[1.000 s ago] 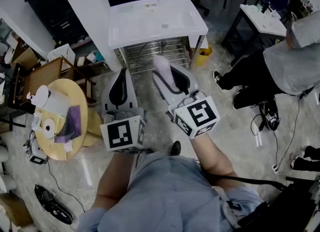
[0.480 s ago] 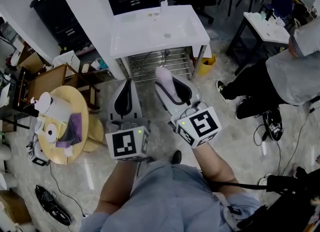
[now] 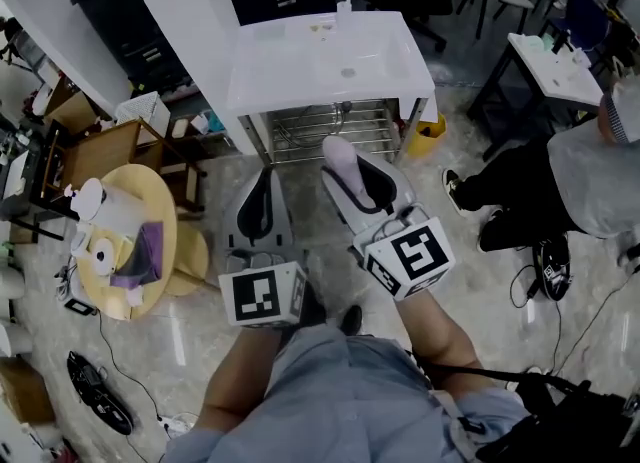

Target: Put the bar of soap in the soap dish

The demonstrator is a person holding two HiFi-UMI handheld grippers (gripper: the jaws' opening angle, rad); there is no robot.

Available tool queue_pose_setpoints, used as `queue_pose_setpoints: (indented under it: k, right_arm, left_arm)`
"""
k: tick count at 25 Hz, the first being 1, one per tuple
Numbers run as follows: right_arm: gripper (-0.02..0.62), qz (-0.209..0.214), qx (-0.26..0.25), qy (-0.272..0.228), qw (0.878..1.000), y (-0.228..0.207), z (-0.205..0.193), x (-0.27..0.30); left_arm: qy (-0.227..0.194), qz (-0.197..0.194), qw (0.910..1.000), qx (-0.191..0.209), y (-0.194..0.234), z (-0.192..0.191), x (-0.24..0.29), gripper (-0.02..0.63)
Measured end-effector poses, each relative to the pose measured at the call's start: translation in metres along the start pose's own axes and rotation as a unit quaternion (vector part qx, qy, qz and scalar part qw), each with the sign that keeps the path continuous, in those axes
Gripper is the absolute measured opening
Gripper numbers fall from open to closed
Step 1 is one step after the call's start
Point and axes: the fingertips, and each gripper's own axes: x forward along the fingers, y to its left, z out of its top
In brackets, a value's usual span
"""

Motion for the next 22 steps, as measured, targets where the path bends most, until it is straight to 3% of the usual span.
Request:
queue_pose_setpoints:
  k: [10, 22]
  right_arm:
    - [0.153, -0.008, -0.003, 0.021, 1.0, -0.041, -0.024, 0.065]
    - [0.153, -0.024, -0.009, 0.018, 0.999, -0.095, -0.022, 0.197]
  left_arm:
    - [0.022, -0.013, 0.9994, -0.022, 0.035, -0.04, 0.071, 0.006]
    - [-0.001, -0.039, 0.9988, -0.028, 0.113, -0.04, 0.195, 0.006]
